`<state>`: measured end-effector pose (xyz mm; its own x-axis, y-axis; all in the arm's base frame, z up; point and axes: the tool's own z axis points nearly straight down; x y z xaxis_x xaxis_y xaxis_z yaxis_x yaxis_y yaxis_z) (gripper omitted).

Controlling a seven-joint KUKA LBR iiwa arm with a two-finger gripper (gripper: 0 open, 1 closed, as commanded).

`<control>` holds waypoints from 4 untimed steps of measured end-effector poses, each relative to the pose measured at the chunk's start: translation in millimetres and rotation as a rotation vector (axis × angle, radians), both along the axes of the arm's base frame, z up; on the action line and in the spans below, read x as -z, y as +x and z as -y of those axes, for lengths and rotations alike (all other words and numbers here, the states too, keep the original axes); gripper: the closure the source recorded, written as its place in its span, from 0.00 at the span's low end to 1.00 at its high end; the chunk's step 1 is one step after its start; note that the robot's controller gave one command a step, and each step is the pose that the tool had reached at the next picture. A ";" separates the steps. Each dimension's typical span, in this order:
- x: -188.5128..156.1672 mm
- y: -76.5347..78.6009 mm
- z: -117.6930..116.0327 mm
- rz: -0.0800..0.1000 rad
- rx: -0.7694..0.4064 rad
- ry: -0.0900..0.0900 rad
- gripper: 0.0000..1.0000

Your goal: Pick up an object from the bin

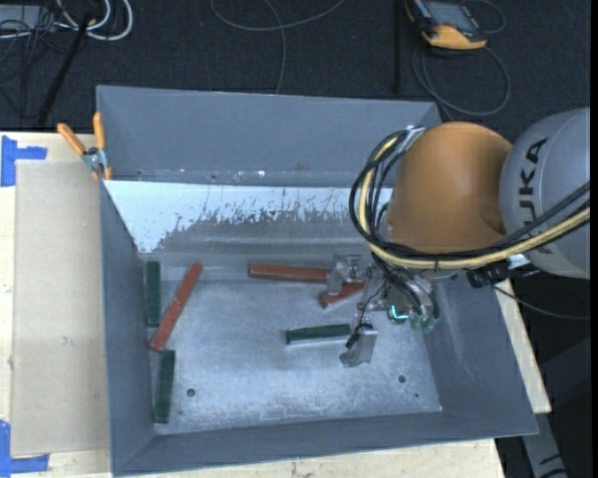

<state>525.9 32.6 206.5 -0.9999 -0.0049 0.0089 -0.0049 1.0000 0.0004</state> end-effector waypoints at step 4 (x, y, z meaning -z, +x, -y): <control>136.8 29.5 16.8 0.007 -0.252 0.002 1.00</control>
Offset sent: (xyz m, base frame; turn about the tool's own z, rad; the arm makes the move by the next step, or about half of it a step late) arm 0.0018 0.0048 -0.1309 -0.1531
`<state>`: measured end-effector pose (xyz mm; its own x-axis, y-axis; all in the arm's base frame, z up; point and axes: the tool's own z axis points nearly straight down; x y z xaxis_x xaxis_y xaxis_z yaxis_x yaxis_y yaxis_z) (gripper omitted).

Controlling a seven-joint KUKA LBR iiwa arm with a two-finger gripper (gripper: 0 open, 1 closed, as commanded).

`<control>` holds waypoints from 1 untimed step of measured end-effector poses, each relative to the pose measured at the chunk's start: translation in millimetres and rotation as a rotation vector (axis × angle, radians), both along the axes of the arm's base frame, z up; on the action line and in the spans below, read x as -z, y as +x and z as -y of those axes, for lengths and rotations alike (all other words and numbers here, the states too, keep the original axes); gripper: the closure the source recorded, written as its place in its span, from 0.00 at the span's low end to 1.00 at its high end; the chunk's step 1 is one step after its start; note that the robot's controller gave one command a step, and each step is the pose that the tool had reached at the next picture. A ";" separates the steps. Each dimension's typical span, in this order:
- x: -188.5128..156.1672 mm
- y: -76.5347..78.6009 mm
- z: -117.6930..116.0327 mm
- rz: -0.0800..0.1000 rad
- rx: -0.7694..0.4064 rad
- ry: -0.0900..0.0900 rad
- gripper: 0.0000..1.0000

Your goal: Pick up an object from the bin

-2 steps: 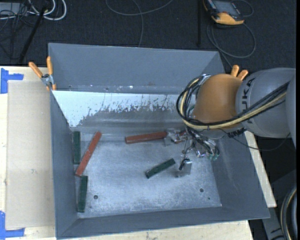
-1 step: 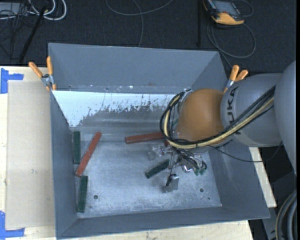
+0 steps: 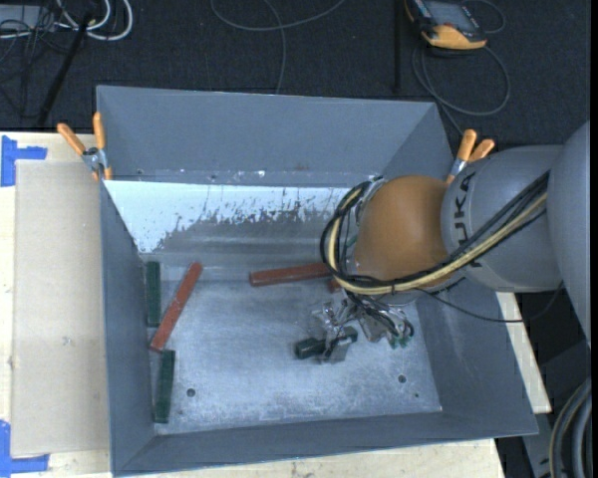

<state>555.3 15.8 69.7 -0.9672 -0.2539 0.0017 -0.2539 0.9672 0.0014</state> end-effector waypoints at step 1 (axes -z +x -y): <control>-187.4 16.3 2.5 0.011 -0.238 -0.001 1.00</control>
Offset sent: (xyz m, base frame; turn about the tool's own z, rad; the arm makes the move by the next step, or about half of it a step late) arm 0.0143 -0.0033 0.1836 -0.2384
